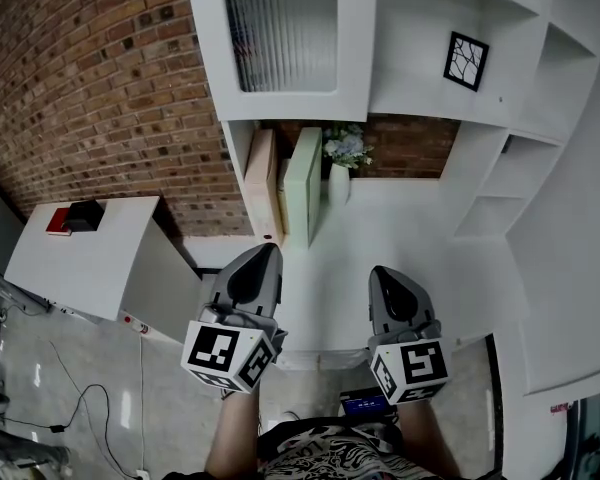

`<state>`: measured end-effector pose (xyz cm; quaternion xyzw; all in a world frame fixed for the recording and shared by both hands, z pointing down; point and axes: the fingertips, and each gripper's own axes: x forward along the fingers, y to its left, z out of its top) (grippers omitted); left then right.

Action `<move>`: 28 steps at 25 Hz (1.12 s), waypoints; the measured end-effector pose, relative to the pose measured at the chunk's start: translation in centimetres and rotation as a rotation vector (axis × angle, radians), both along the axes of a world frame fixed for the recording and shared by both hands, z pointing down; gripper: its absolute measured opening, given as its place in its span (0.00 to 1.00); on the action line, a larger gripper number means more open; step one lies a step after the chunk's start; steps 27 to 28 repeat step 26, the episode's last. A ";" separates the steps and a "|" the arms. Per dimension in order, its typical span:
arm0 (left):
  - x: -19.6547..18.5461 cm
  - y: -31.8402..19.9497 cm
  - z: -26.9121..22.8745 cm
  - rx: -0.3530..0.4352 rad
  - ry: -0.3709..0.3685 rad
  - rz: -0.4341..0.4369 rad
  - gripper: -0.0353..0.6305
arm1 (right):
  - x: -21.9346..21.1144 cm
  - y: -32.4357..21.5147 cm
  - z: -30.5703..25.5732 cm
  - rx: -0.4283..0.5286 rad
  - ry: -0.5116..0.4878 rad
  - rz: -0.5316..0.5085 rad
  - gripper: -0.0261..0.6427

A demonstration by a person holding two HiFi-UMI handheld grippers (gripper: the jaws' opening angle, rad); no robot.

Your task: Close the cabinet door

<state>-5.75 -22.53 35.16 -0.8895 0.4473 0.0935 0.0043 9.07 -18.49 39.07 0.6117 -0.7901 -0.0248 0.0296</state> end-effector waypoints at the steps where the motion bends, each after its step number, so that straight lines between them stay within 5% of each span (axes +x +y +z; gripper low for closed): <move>1: 0.0 0.0 0.0 -0.002 0.001 0.000 0.08 | -0.1 0.0 0.1 -0.002 0.007 -0.002 0.04; 28: 0.1 -0.9 1.0 -0.016 -0.017 -0.070 0.08 | 0.8 -0.9 1.1 -0.028 0.012 -0.032 0.04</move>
